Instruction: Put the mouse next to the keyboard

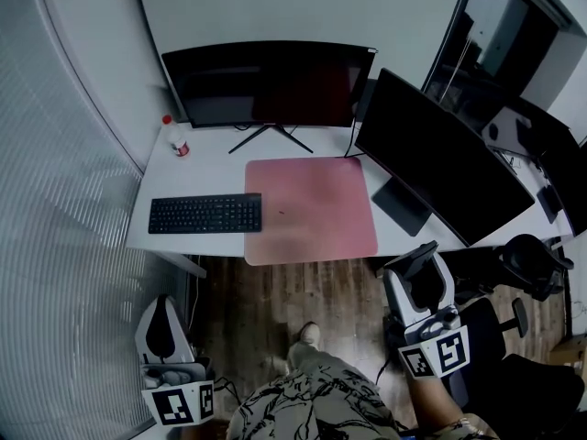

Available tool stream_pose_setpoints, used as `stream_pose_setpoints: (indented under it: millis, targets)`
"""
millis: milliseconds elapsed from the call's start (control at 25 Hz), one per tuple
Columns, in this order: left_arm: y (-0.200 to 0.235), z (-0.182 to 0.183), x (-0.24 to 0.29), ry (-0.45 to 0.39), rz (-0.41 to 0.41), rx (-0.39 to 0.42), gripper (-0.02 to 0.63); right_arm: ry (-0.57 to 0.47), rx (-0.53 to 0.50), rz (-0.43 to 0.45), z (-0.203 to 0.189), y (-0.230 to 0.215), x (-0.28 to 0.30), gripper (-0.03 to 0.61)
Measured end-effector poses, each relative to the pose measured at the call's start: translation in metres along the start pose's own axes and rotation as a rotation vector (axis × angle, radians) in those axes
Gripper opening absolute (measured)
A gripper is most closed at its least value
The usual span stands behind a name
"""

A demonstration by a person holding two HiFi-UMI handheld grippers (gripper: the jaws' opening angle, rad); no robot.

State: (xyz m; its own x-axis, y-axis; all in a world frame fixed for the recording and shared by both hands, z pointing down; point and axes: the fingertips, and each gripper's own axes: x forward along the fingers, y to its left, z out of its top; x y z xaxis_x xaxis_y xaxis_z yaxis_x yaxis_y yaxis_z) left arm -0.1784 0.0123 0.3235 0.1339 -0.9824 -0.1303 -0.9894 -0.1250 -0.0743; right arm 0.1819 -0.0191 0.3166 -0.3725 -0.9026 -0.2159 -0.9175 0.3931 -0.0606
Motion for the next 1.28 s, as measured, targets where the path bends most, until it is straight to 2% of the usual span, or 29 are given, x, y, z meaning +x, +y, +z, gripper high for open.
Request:
stream_pose_setpoints:
  millis: [600,840,1080,1280]
  targets:
    - [-0.019,0.006,0.064,-0.014,0.063,0.015,0.002,-0.019,0.022,0.068,-0.005,-0.050,0.069,0.304]
    - [-0.032,-0.006,0.071,-0.006,0.080,-0.003,0.002,-0.017,0.023,0.101,-0.010,-0.060,0.084,0.304]
    - [-0.021,-0.013,0.074,0.010,0.108,0.001,0.002,-0.005,0.037,0.117,-0.020,-0.059,0.096,0.304]
    - [-0.016,-0.014,0.086,0.008,0.082,0.002,0.002,0.000,0.048,0.094,-0.024,-0.058,0.104,0.304]
